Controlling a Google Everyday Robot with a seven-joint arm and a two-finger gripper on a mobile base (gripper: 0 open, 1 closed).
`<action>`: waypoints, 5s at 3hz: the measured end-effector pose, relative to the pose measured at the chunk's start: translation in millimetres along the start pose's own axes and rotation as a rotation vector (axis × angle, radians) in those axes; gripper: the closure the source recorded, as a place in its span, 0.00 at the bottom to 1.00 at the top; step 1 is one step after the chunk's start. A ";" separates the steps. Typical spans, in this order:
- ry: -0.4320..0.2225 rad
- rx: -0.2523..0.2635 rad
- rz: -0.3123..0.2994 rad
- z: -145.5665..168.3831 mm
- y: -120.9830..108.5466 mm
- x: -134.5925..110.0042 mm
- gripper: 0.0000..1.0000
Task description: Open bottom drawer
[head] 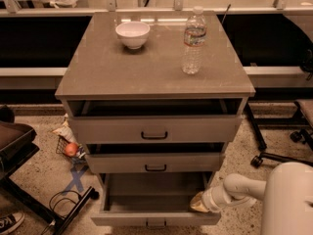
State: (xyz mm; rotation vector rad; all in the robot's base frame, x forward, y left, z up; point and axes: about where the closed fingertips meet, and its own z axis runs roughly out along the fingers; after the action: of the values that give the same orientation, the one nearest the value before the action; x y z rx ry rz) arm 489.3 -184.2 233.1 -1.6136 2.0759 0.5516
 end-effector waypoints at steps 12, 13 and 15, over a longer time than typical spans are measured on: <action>0.019 0.004 -0.097 48.3 -6.4 -13.1 1.00; 0.020 -0.001 -0.097 48.9 -3.8 -13.3 1.00; 0.020 -0.103 -0.012 67.2 59.0 -11.2 1.00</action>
Offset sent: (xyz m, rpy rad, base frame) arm 0.0662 0.0122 -0.0140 0.0212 -0.0781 0.0213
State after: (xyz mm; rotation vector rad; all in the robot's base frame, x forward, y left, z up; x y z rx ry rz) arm 441.4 -123.6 186.7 -1.6934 2.0819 0.6503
